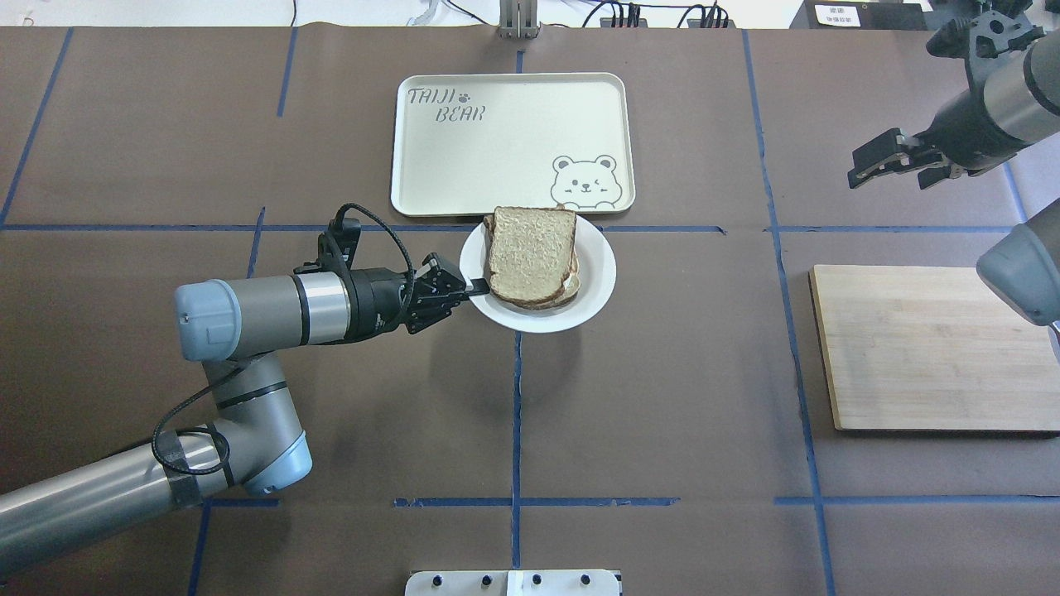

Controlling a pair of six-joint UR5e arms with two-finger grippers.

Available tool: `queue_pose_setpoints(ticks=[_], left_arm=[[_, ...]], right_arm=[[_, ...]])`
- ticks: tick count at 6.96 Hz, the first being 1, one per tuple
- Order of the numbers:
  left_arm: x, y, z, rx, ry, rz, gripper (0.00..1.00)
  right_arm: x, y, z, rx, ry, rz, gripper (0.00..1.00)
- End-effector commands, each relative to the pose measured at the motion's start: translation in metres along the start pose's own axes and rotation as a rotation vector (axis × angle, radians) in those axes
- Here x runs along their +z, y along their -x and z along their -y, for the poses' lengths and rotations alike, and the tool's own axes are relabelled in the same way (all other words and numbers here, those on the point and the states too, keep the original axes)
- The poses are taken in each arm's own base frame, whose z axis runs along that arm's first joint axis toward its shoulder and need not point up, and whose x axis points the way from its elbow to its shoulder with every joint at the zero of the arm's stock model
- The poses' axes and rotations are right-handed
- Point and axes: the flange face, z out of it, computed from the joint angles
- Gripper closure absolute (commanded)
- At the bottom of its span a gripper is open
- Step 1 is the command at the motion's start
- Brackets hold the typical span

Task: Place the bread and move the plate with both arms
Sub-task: 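Slide the plate with the left gripper onto the bear tray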

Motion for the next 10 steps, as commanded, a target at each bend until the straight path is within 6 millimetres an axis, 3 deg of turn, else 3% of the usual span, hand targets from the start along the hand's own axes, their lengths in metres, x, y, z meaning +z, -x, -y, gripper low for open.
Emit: queue_pose_setpoints(ticks=[1, 2, 3, 5, 8, 10], left_arm=[[0.012, -0.032, 0.030, -0.074, -0.131, 0.013, 1.00], [0.031, -0.062, 0.045, -0.136, -0.224, 0.051, 1.00], [0.039, -0.075, 0.058, -0.144, -0.302, 0.079, 1.00], [0.074, -0.068, 0.090, -0.211, -0.468, 0.068, 1.00], [0.127, -0.057, 0.116, -0.205, -0.579, 0.121, 0.97], [0.138, -0.054, 0.116, -0.201, -0.589, 0.136, 0.92]], right_arm=[[-0.006, -0.046, -0.010, -0.042, 0.020, -0.008, 0.00], [-0.008, -0.072, -0.017, -0.078, 0.026, -0.024, 0.00], [-0.012, -0.097, -0.021, -0.114, 0.031, -0.044, 0.00], [-0.018, -0.143, -0.036, -0.149, 0.041, -0.074, 0.00], [-0.021, -0.156, -0.041, -0.116, 0.041, -0.076, 0.00], [-0.025, -0.159, -0.041, -0.110, 0.031, -0.078, 0.00]])
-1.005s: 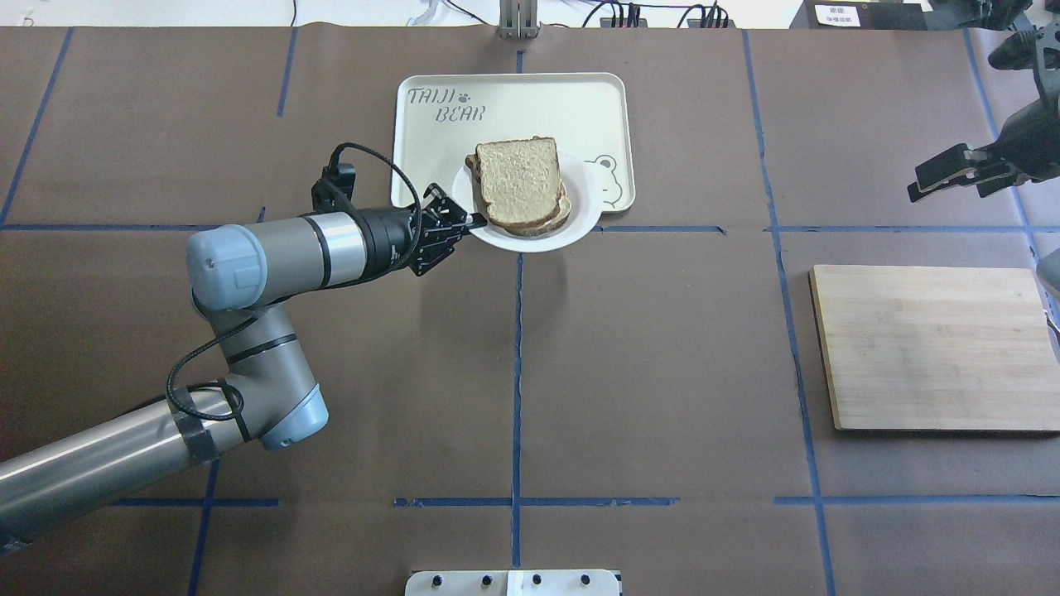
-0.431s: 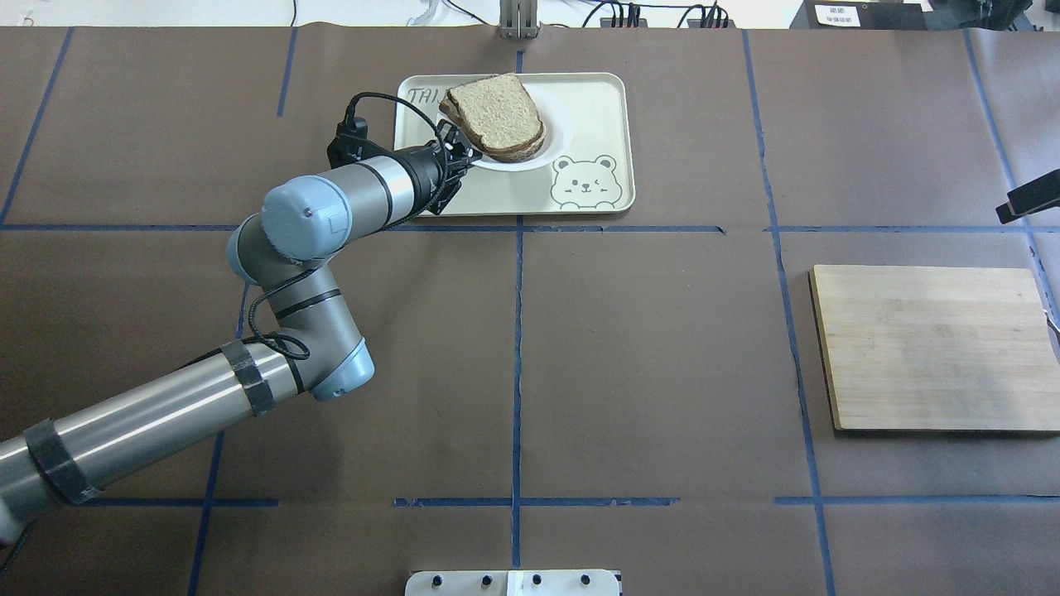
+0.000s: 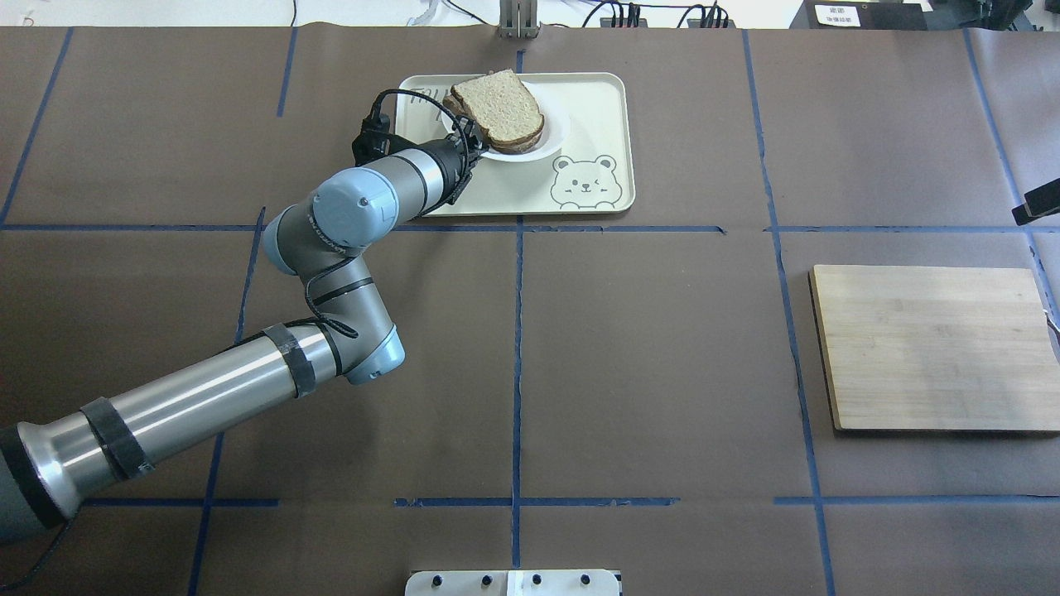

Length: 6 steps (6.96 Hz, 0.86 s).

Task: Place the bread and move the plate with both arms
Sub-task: 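Slide the plate with the left gripper onto the bear tray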

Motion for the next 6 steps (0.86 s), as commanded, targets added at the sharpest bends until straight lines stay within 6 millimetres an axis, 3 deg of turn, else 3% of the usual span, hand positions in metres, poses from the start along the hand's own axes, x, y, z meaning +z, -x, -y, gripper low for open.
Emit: queue_pose_setpoints(ticks=[1, 2, 3, 4, 6], left_arm=[[0.006, 0.002, -0.003, 0.018, -0.007, 0.013, 0.55], [0.006, 0.005, -0.001, 0.087, -0.007, 0.036, 0.01], [0.003, -0.004, -0.006, 0.196, -0.011, 0.124, 0.00], [-0.023, -0.027, 0.002, 0.254, -0.020, 0.229, 0.00], [-0.101, -0.051, 0.032, 0.402, -0.004, 0.359, 0.00]], right_arm=[[0.005, -0.008, 0.000, 0.006, 0.004, -0.013, 0.00], [0.006, -0.009, 0.001, -0.002, 0.004, -0.014, 0.00], [0.006, -0.008, 0.001, -0.003, 0.003, -0.011, 0.00], [0.005, -0.008, 0.001, -0.004, 0.002, -0.011, 0.00], [0.006, -0.010, 0.000, -0.001, 0.002, -0.022, 0.00]])
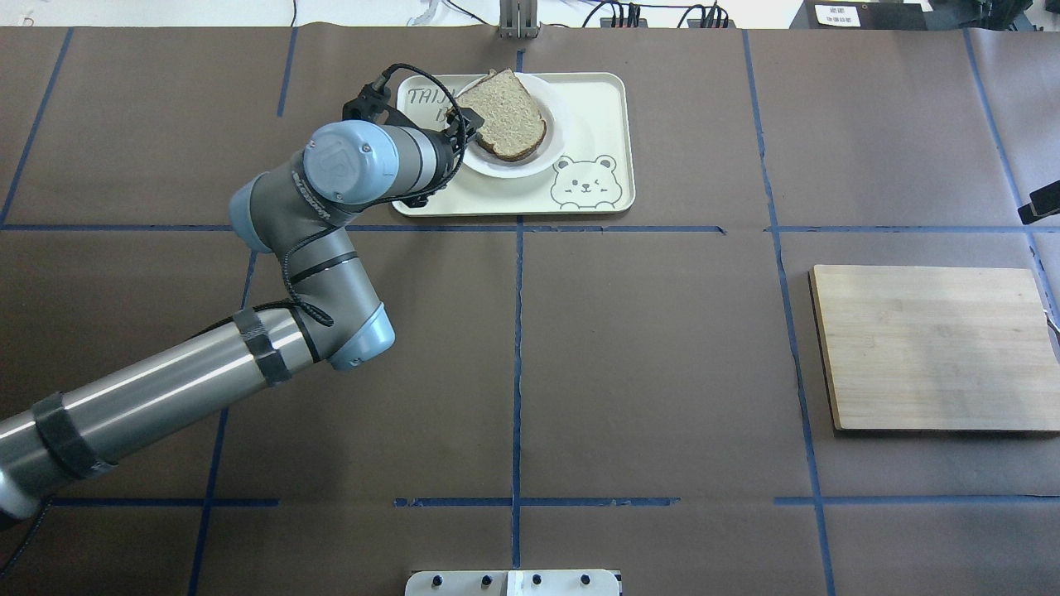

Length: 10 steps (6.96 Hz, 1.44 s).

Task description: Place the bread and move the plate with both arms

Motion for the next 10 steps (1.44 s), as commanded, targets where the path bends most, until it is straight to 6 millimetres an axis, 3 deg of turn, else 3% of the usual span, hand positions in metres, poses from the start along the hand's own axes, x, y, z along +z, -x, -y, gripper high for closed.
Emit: queue_pose_setpoints(ticks=[1, 2, 3, 5, 6, 8, 9, 10], left_arm=[[-0.075, 0.011, 0.037, 0.178, 0.011, 0.152, 0.00], [-0.100, 0.031, 0.060, 0.287, 0.019, 0.232, 0.00], [-0.130, 0.066, 0.082, 0.449, 0.019, 0.293, 0.00], [-0.175, 0.122, 0.161, 0.681, 0.055, 0.444, 0.00], [-0.196, 0.154, 0.215, 0.731, 0.137, 0.468, 0.00], [-0.241, 0.214, 0.334, 0.851, 0.264, 0.480, 0.00], [-0.270, 0.295, 0.438, 0.866, 0.391, 0.433, 0.00], [-0.279, 0.335, 0.480, 0.843, 0.448, 0.373, 0.00]], right_arm=[[0.006, -0.006, -0.006, 0.010, 0.013, -0.010, 0.00], [0.014, -0.013, -0.007, 0.024, 0.032, -0.005, 0.00], [0.020, -0.020, -0.011, 0.051, 0.047, -0.010, 0.00], [0.015, -0.046, -0.028, 0.113, 0.065, 0.043, 0.00], [-0.001, -0.063, -0.034, 0.168, 0.058, 0.116, 0.00], [-0.018, -0.099, -0.066, 0.251, 0.037, 0.137, 0.00], [-0.013, -0.111, -0.076, 0.228, 0.054, 0.086, 0.00], [-0.009, -0.118, -0.079, 0.202, 0.094, 0.052, 0.00]])
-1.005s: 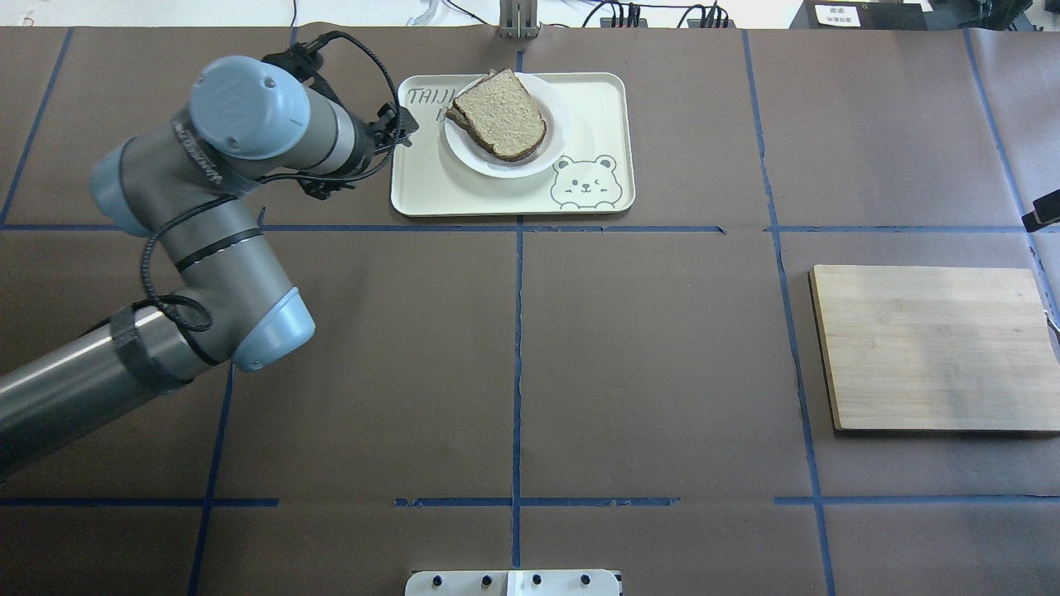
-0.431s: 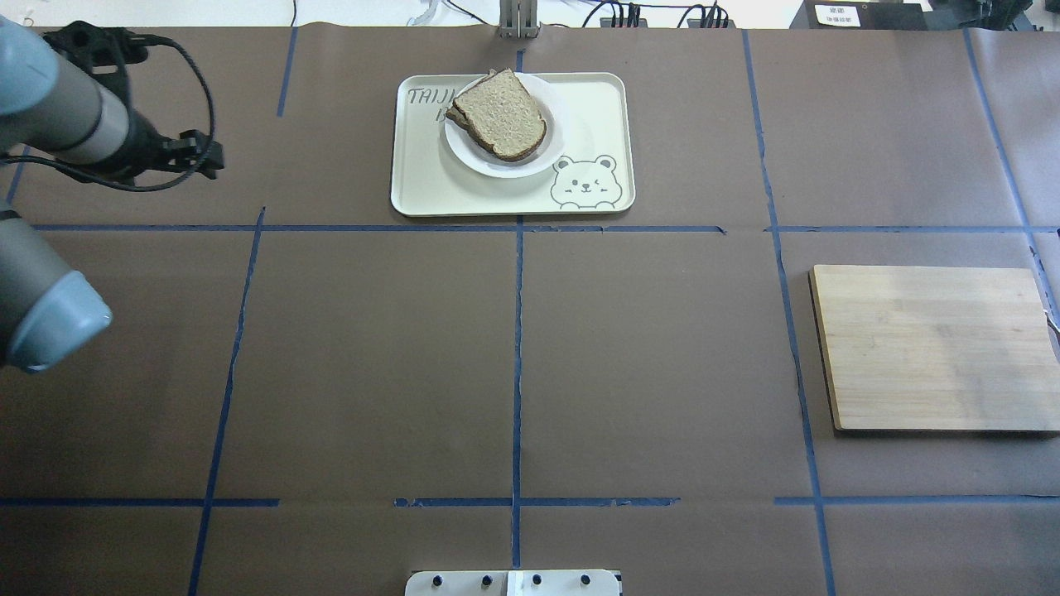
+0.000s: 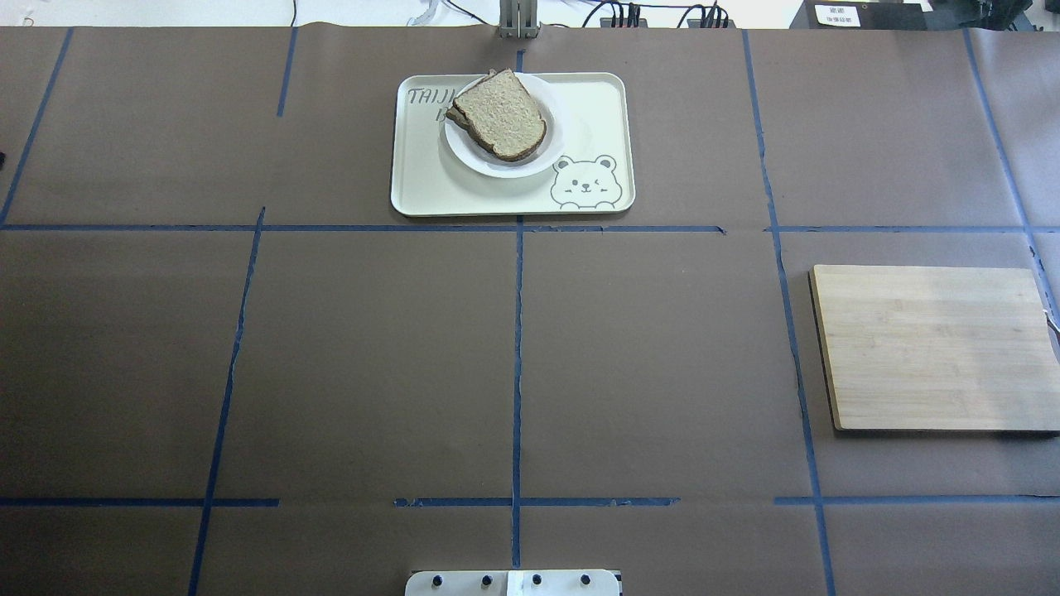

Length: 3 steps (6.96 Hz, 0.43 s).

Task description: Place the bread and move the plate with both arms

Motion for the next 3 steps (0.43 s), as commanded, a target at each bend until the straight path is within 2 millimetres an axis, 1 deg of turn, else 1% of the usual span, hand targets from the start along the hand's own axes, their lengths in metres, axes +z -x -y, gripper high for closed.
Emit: queue_pose_setpoints(ticks=[1, 2, 3], left_arm=[[0.023, 0.141, -0.020, 0.054, 0.065, -0.106, 0.00], [0.025, 0.167, -0.026, 0.079, 0.068, -0.099, 0.00], [0.019, 0.176, -0.028, 0.066, 0.058, -0.101, 0.00]], right_arm=[[-0.001, -0.025, -0.007, -0.076, 0.050, -0.059, 0.00], [-0.010, -0.035, -0.009, -0.058, 0.052, -0.066, 0.00], [-0.009, -0.036, -0.010, -0.042, 0.060, -0.056, 0.00]])
